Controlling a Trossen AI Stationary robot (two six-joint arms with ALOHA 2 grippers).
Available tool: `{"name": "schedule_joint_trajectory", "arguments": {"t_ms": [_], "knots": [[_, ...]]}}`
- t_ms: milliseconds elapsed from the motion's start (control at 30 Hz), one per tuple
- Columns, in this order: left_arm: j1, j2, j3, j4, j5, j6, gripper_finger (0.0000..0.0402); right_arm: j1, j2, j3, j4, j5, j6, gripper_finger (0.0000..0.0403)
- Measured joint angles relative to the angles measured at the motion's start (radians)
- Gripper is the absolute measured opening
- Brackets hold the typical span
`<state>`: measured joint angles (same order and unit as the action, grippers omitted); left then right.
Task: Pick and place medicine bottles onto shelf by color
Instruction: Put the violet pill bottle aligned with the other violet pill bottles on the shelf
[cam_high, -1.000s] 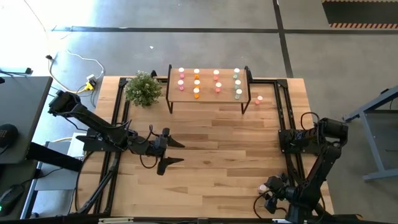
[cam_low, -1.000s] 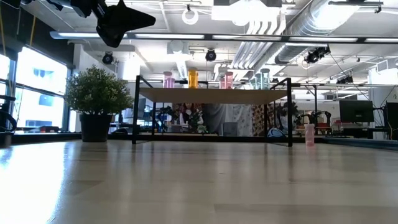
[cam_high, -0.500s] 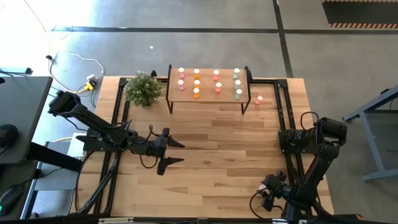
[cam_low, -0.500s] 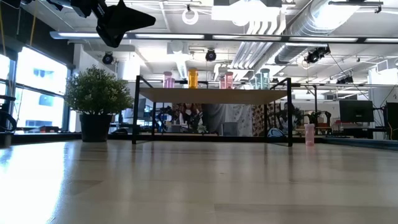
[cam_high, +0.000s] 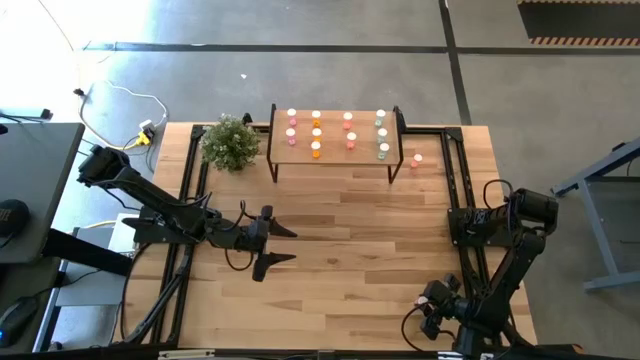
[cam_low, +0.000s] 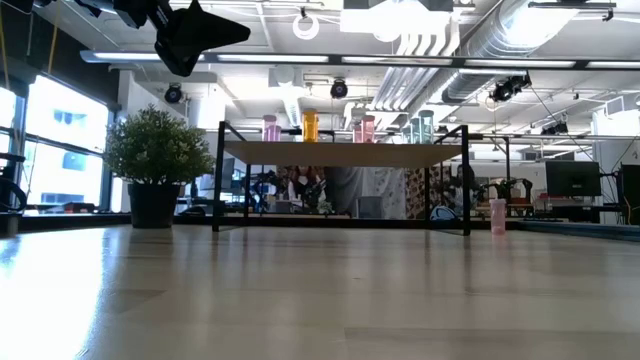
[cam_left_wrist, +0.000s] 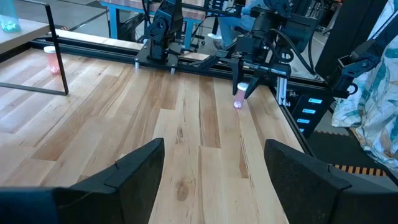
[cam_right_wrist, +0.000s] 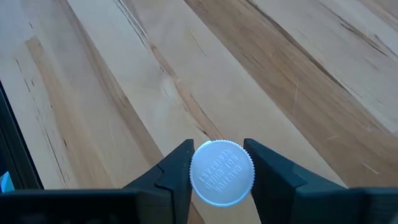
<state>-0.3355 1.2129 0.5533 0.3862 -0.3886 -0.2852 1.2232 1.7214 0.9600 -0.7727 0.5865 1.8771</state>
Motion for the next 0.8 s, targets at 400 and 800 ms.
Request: {"name": "schedule_joint_trajectory", "arguments": {"t_ms": [400,800], "knots": [[0.001,-0.001,0.000,-0.001,-0.043,0.028,0.0266,0.000,0.000,0.000,0.016,0.000,0.003,0.0117],[0.003,-0.043,-0.001,-0.058,-0.046,0.053,0.0266,-0.032,-0.001,0.044,0.019,0.007,-0.028,0.0117]]}}
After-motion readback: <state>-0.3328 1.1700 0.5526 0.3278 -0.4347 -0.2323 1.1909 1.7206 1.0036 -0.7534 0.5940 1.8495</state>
